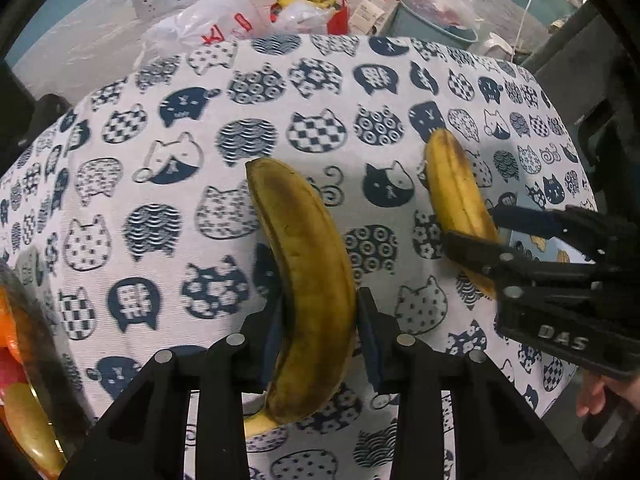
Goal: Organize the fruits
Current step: 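Lift and carry the banana with the left tool while the right tool carries its banana toward the bowl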
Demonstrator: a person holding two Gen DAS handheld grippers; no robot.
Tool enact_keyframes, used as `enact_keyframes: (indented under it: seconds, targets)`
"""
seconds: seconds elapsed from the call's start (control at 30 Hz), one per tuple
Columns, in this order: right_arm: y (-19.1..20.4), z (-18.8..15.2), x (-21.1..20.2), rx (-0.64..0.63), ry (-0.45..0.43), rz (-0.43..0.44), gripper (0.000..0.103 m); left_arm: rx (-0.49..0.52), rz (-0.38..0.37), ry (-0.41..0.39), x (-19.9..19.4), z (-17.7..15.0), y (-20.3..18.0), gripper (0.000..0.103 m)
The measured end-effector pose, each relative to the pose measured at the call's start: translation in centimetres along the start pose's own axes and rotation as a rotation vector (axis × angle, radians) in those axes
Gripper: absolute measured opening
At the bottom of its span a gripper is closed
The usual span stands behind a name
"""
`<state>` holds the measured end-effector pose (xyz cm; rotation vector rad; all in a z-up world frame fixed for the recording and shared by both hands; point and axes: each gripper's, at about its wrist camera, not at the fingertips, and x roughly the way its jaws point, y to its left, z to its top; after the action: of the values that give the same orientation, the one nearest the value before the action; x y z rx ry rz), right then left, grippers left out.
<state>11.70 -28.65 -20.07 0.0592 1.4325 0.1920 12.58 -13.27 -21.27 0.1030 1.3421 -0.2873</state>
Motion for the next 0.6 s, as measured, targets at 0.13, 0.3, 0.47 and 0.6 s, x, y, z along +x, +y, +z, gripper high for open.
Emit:
enact_keyframes:
  seconds: [0.13,0.3,0.47,0.6]
  targets:
    - [0.4,0.0,1.0,-0.021,0.008,-0.03,0.062,-0.017,-0.004,-0.006,-0.7,-0.1,0.9,0.035]
    - [0.7,-0.6,1.2,-0.043,-0.031,-0.093,0.041,-0.02,-0.004,-0.012,-1.4,-0.5,2.0,0.035]
    - [1.0,-0.8,0.6,-0.051,-0.044,-0.075,0.034,-0.024,-0.002,-0.022,-2.3,-1.3,2.0,0.035]
    - [1.8,-1.2,-0.9,-0.06,-0.071,-0.047,0.034,-0.021,-0.004,-0.04,-3.6,-1.8,2.3,0.035]
